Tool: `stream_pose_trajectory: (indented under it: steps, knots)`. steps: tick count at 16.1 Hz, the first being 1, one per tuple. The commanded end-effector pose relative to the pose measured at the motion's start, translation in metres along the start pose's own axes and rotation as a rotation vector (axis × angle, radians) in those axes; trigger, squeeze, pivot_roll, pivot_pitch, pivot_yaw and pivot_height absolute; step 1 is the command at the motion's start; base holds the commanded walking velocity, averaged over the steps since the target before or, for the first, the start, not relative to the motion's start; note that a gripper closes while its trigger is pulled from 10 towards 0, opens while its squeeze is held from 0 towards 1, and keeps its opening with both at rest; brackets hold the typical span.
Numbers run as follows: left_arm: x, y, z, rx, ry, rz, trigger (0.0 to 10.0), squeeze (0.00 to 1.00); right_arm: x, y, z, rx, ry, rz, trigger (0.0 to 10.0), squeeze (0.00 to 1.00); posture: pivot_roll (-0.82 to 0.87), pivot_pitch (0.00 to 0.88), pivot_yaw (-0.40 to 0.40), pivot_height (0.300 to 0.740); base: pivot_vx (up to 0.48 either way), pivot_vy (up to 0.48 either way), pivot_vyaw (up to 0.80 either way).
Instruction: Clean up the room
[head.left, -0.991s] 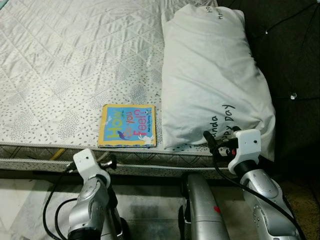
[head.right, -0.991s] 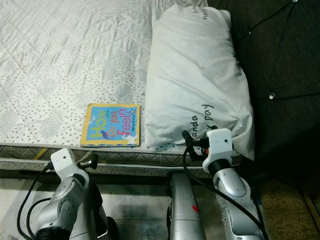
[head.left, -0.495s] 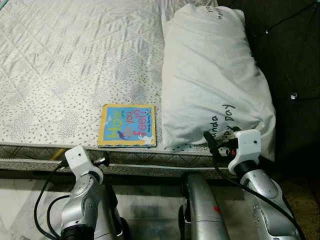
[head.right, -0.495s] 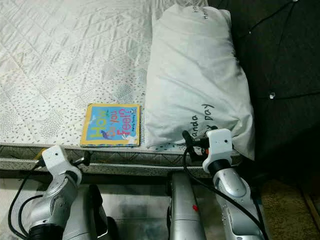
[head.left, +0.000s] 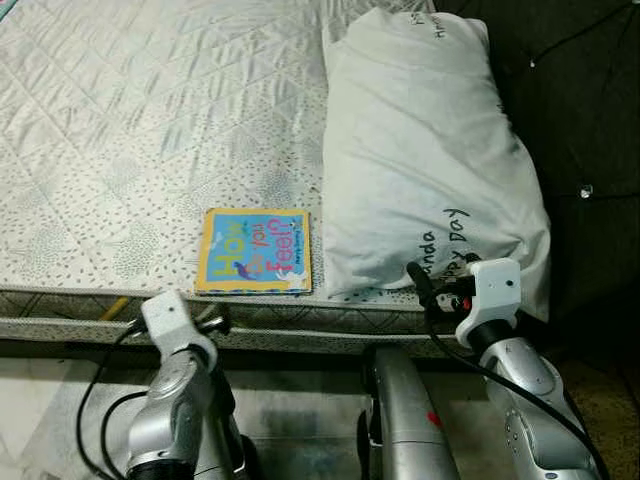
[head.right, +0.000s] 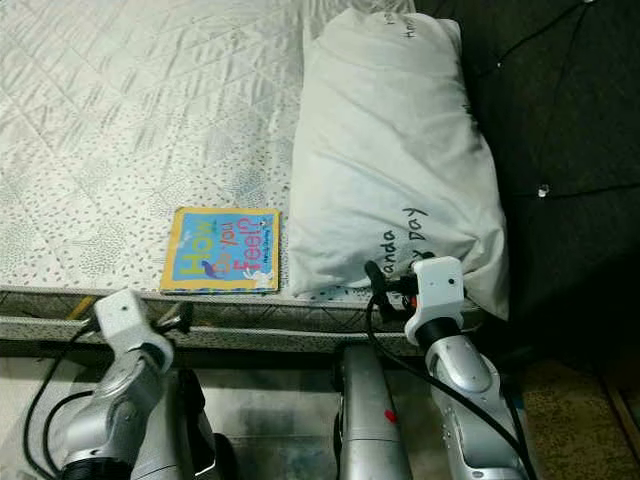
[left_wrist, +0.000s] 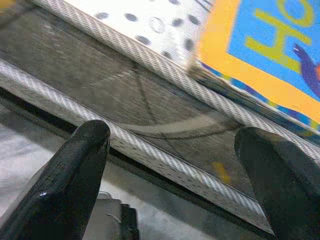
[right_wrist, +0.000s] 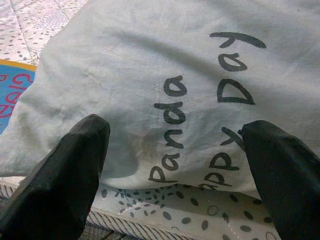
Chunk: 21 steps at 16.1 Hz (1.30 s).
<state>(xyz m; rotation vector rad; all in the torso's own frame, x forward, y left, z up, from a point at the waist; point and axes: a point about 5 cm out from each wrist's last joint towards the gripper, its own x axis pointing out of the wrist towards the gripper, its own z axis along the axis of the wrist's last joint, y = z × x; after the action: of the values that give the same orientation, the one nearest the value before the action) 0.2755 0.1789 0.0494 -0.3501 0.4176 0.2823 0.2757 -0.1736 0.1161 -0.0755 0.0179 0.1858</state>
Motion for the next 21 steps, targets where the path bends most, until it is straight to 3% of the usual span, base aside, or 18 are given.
stream_pose_trajectory:
  steps: [1, 8, 10, 21]
  knots:
    - [-0.001, 0.007, -0.004, 0.000, 0.022, 0.024, 10.0, 0.00, -0.002, -0.003, -0.004, -0.002, 0.013, -0.015, 10.0, 0.00, -0.21, 0.230, 0.003, 0.548, 0.000, 0.000, 0.00]
    - [0.005, 0.015, 0.009, 0.023, -0.018, 0.045, 10.0, 0.00, -0.004, -0.004, -0.006, -0.002, 0.019, -0.021, 10.0, 0.00, -0.21, 0.231, 0.004, 0.548, 0.000, 0.000, 0.00]
    - [0.005, 0.013, 0.012, 0.071, -0.047, 0.035, 10.0, 0.00, -0.004, -0.004, -0.006, -0.001, 0.020, -0.021, 10.0, 0.00, -0.21, 0.232, 0.004, 0.548, 0.000, 0.000, 0.00]
    - [0.018, 0.030, 0.014, 0.050, -0.021, 0.080, 10.0, 0.00, -0.005, -0.006, -0.006, -0.003, 0.021, -0.025, 10.0, 0.00, -0.22, 0.233, 0.006, 0.548, 0.000, 0.000, 0.00]
